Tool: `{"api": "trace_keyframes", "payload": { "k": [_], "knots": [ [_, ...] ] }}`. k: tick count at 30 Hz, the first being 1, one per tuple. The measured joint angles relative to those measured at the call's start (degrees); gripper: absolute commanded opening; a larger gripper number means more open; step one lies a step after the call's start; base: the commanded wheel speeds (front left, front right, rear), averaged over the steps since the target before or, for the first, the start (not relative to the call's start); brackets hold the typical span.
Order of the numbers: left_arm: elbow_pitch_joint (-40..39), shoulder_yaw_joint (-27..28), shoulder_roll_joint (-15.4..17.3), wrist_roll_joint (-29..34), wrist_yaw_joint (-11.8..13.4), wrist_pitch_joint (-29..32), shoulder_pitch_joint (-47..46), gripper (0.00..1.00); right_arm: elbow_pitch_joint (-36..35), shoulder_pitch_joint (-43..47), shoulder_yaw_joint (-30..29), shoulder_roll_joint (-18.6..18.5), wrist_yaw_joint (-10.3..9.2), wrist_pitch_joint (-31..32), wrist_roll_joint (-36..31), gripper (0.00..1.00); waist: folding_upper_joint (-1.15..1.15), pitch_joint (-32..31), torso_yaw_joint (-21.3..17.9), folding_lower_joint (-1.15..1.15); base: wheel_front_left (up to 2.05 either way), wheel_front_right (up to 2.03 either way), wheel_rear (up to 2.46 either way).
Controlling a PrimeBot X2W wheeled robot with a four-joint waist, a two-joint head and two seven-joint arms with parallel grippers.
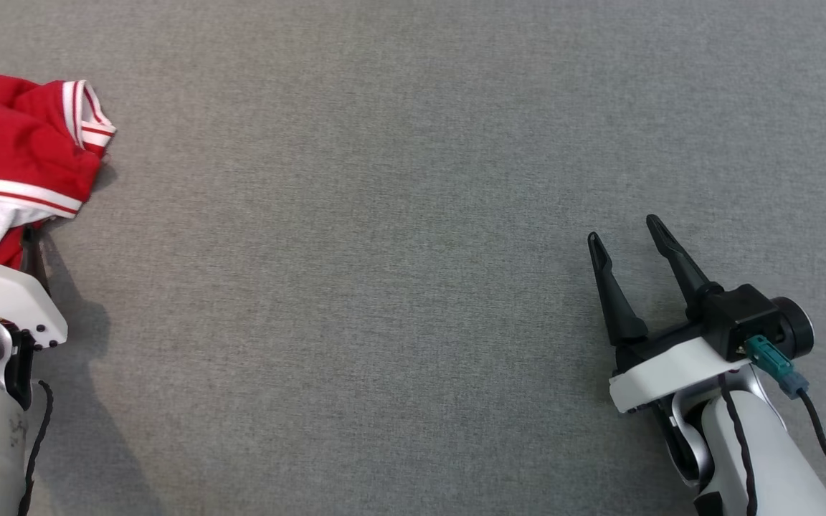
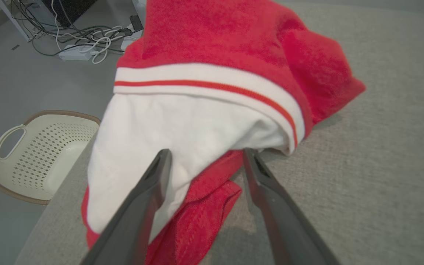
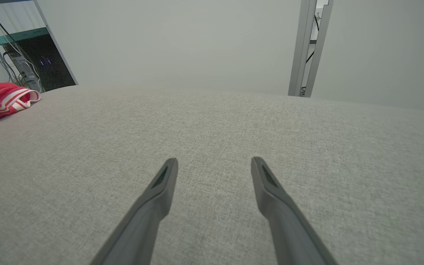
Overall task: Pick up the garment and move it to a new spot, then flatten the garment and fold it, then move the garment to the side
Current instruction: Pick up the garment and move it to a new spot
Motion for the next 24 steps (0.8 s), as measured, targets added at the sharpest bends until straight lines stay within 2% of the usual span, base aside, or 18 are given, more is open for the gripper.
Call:
{"api": "trace_keyframes", "payload": {
  "k": [3,4,5,10,14,21,24],
  "knots": [
    [1.62,0.52,0.46,-0.92,1.34,1.23,-0.75,1.0,-0.3,-0.08,-0.49,0.02,0.0,-0.01,-0.44,1.0,0.0,0.83,-1.46,0.0,0.0,0.0,0.0],
    [1.89,0.52,0.6,-0.92,1.81,1.22,-0.82,0.36,-0.36,-0.09,-0.83,0.0,0.0,-0.01,-0.45,1.0,0.0,1.03,-1.81,0.0,0.0,0.0,0.0],
    [2.08,0.58,0.68,-0.96,2.18,0.86,-0.9,0.0,-0.44,-0.09,-1.13,-0.01,0.0,-0.01,-0.49,1.0,0.0,1.15,-2.1,0.0,0.0,0.0,0.0],
    [2.45,0.01,1.2,-0.88,3.22,-1.7,-1.03,0.0,-0.21,0.07,-1.97,-0.01,0.0,-0.01,-0.41,1.0,0.0,0.3,-2.39,0.0,0.0,0.0,0.0],
    [1.0,-1.23,1.88,-0.03,2.48,-3.58,-1.26,0.0,0.1,0.29,-1.56,0.0,-0.01,0.0,1.02,1.0,0.0,-1.03,-2.32,0.0,0.0,0.0,0.0],
    [-7.5,-5.94,1.03,3.7,0.79,-4.24,-2.27,0.0,1.54,1.99,-0.09,0.0,0.0,-0.01,3.96,1.0,0.0,-5.47,-2.61,0.0,0.0,0.0,0.0],
    [-12.72,-8.1,-0.78,4.88,0.21,-4.25,-2.27,0.0,2.05,2.66,0.3,0.01,0.0,-0.01,5.69,1.0,0.0,-7.89,-3.04,0.0,0.0,0.0,0.0]
  ]
}}
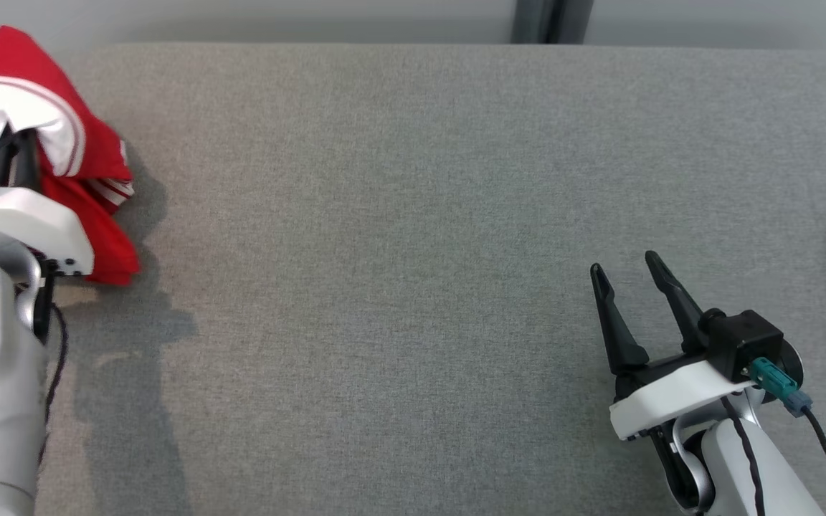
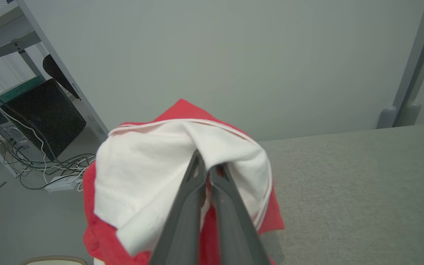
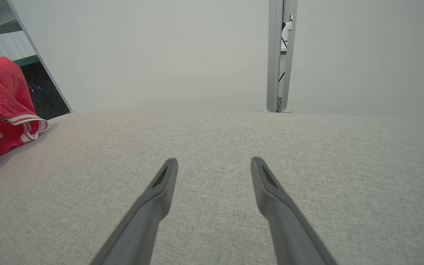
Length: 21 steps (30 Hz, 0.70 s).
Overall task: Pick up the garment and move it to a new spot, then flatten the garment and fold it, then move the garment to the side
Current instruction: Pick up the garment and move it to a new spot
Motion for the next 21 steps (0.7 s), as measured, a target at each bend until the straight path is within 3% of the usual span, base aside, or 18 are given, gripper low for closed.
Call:
{"api": "trace_keyframes", "payload": {
  "k": [12,17,21],
  "knots": [
    [-9.94,-13.16,-12.44,1.33,-3.1,-0.08,7.38,0.0,2.97,4.44,0.37,-0.04,-0.01,0.0,4.5,1.0,0.0,-7.96,-4.99,0.0,0.0,0.0,0.0],
    [-10.4,-20.42,-14.25,-1.69,-3.47,-0.07,10.79,0.0,3.01,5.04,1.47,0.01,-0.01,0.01,5.41,1.0,0.0,-9.81,-8.54,0.0,0.0,0.0,0.0],
    [-14.3,-27.99,-14.28,-9.78,-3.47,-0.08,14.16,0.0,3.12,5.45,2.44,-0.01,-0.01,0.0,5.92,1.0,0.0,-10.89,-11.57,0.0,0.0,0.0,0.0]
  ]
}}
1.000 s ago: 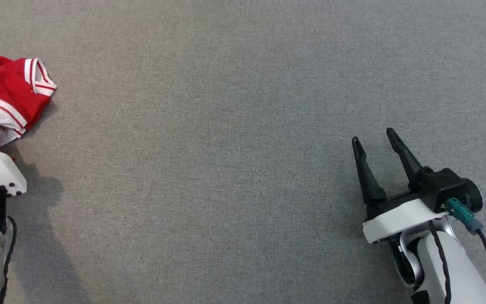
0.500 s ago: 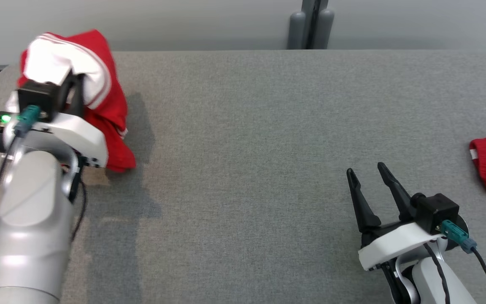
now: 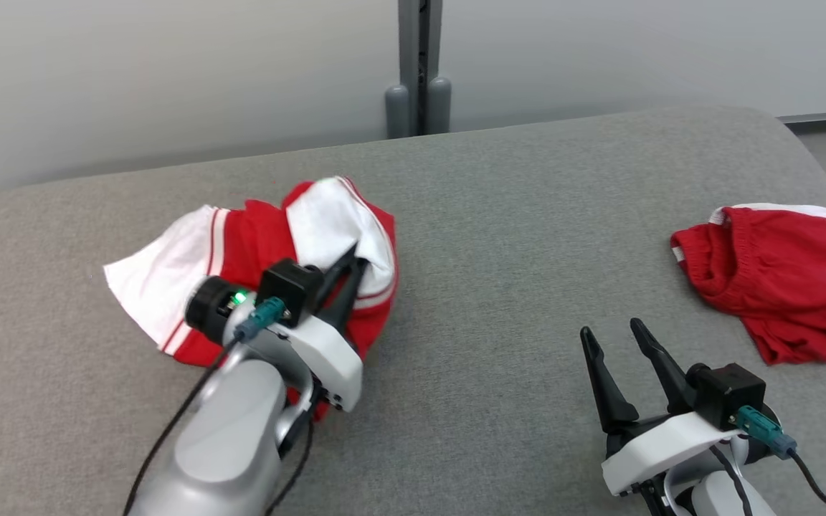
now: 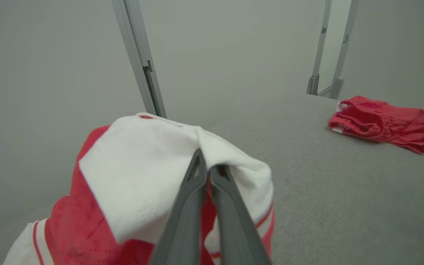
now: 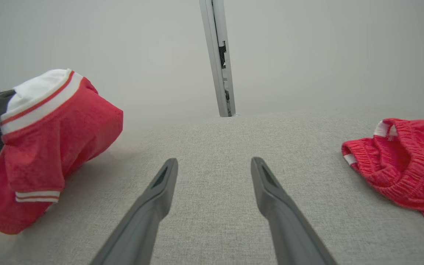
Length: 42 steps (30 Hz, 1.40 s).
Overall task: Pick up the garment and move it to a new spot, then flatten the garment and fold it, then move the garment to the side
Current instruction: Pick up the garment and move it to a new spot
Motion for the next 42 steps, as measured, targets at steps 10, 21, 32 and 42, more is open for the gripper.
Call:
{"api": "trace_keyframes", "payload": {
  "k": [10,21,32,42],
  "knots": [
    [-3.78,-12.91,-0.29,-9.21,7.81,0.0,1.96,1.0,0.23,0.37,0.45,-0.03,0.0,0.0,0.08,1.0,0.0,-0.66,-4.09,0.0,0.0,0.0,0.0],
    [-3.45,-1.3,2.55,-7.86,14.56,0.0,8.47,1.0,0.49,0.98,-1.4,0.0,0.0,0.0,0.93,1.0,0.0,-2.31,-1.84,0.0,0.0,0.0,0.0],
    [-16.49,13.65,4.12,-1.59,17.07,0.0,26.91,1.0,1.35,3.93,-3.35,0.01,0.0,0.0,0.22,1.0,0.0,-5.59,1.79,0.0,0.0,0.0,0.0],
    [-25.03,21.91,1.9,4.25,15.62,0.0,39.83,1.0,2.37,6.5,-4.07,0.01,0.0,0.0,-1.3,1.0,0.0,-8.84,3.38,0.0,0.0,0.0,0.0]
  ]
}}
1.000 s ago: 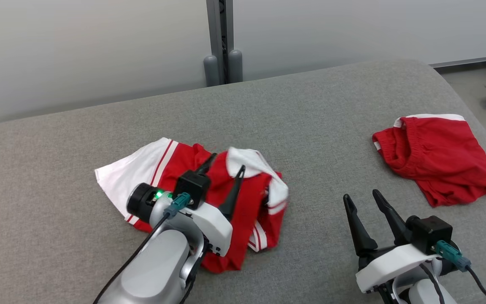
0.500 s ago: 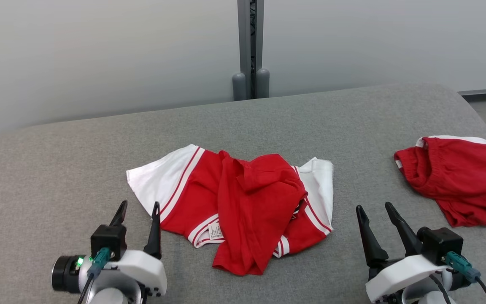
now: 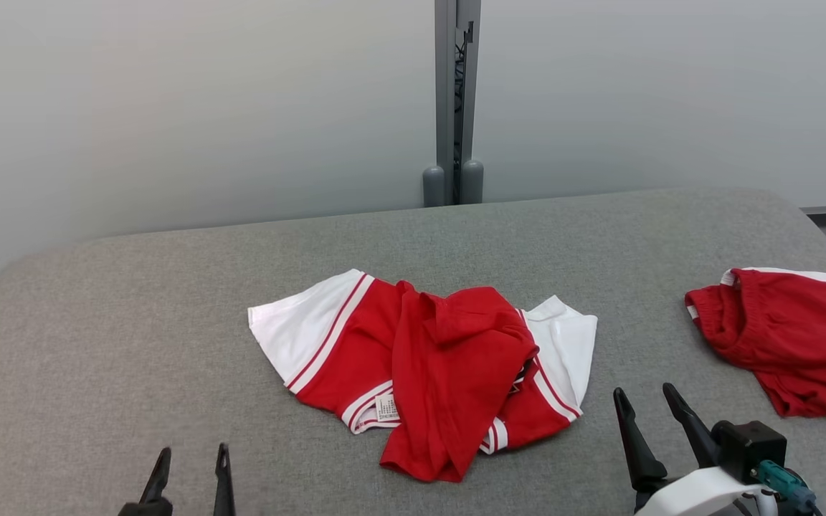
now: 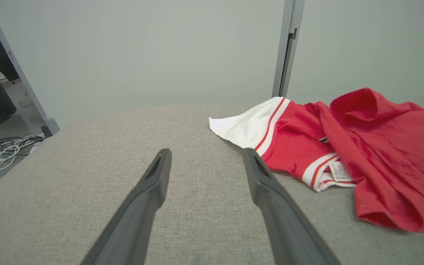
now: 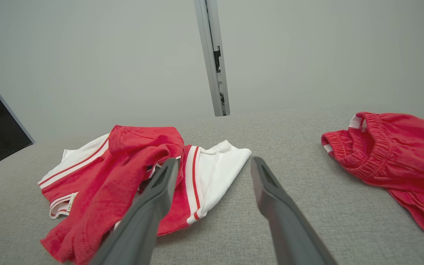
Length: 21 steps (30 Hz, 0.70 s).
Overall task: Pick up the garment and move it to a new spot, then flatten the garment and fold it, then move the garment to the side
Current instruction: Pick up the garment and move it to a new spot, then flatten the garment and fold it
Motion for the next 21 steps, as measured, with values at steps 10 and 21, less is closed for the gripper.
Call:
{"api": "trace_keyframes", "payload": {
  "k": [10,21],
  "knots": [
    [0.43,5.36,-1.49,2.35,-1.64,0.0,3.08,1.0,0.35,1.98,-0.91,-0.01,0.0,0.0,-1.22,1.0,0.0,-1.08,0.35,0.0,0.0,0.0,0.0],
    [1.45,4.74,-1.97,2.72,-3.58,0.0,2.09,1.0,0.45,0.1,3.55,-0.01,0.0,0.0,-0.45,1.0,0.0,0.82,2.76,0.0,0.0,0.0,0.0]
  ]
}}
